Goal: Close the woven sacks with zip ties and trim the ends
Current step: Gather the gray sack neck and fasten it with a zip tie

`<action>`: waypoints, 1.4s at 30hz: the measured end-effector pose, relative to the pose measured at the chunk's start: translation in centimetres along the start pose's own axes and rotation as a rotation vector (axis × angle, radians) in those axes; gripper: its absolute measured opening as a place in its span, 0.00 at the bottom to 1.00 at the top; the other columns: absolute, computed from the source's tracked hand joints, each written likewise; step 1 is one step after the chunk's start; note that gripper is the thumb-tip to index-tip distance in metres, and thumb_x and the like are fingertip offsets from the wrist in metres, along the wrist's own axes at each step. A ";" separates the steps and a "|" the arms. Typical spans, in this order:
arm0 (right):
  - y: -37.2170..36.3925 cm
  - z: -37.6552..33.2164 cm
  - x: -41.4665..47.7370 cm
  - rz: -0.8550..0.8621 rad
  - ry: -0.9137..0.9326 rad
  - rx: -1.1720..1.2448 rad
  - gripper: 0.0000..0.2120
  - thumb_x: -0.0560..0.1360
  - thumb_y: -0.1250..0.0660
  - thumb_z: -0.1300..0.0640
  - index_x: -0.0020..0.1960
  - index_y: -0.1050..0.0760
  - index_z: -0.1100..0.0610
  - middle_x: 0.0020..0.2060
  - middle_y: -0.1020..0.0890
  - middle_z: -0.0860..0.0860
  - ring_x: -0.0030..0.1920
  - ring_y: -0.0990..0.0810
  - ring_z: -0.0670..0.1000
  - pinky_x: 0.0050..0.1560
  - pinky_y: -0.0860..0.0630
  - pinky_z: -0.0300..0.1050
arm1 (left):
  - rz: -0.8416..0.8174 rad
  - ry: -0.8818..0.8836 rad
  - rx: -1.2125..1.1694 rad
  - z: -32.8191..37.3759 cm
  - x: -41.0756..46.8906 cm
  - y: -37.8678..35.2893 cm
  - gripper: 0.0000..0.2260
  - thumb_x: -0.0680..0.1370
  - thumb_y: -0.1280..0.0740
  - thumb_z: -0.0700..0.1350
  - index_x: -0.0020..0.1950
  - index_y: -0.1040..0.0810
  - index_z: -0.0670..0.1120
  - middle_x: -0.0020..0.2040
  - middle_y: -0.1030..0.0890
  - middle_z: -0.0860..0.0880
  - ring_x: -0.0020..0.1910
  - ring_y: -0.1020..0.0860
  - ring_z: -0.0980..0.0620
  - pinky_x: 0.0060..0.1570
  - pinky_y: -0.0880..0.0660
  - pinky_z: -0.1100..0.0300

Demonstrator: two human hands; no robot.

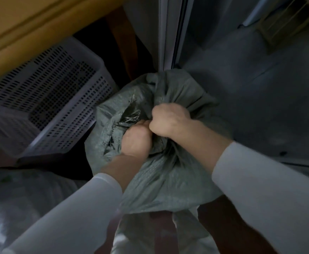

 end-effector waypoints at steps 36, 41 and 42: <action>-7.9 5.5 0.5 0.233 -0.017 0.160 0.11 0.77 0.38 0.55 0.49 0.21 0.61 0.42 0.22 0.58 0.48 0.22 0.58 0.40 0.34 0.42 | 0.116 -0.146 -0.535 -0.9 3.1 -6.7 0.09 0.77 0.35 0.44 0.52 0.18 0.42 0.48 0.17 0.42 0.49 0.20 0.42 0.46 0.25 0.53; -8.0 5.2 0.1 0.194 -0.024 0.149 0.05 0.74 0.39 0.59 0.41 0.28 0.60 0.41 0.25 0.57 0.49 0.23 0.59 0.40 0.33 0.43 | 0.039 -0.078 -0.629 -0.6 3.4 -6.5 0.08 0.76 0.33 0.44 0.48 0.18 0.41 0.45 0.17 0.43 0.46 0.20 0.46 0.45 0.26 0.56; -8.4 5.6 0.1 0.214 -0.041 0.191 0.06 0.73 0.39 0.60 0.43 0.26 0.62 0.43 0.22 0.57 0.50 0.22 0.59 0.42 0.31 0.44 | 0.017 -0.029 -0.682 -0.5 3.6 -6.3 0.07 0.76 0.33 0.43 0.47 0.18 0.40 0.44 0.17 0.45 0.45 0.21 0.48 0.46 0.27 0.58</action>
Point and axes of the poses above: each hand's wrist, its own x-axis towards the middle knuckle, its own y-axis out of the back of the hand, z = x × y, the point moved 2 cm from there along x, towards the middle knuckle
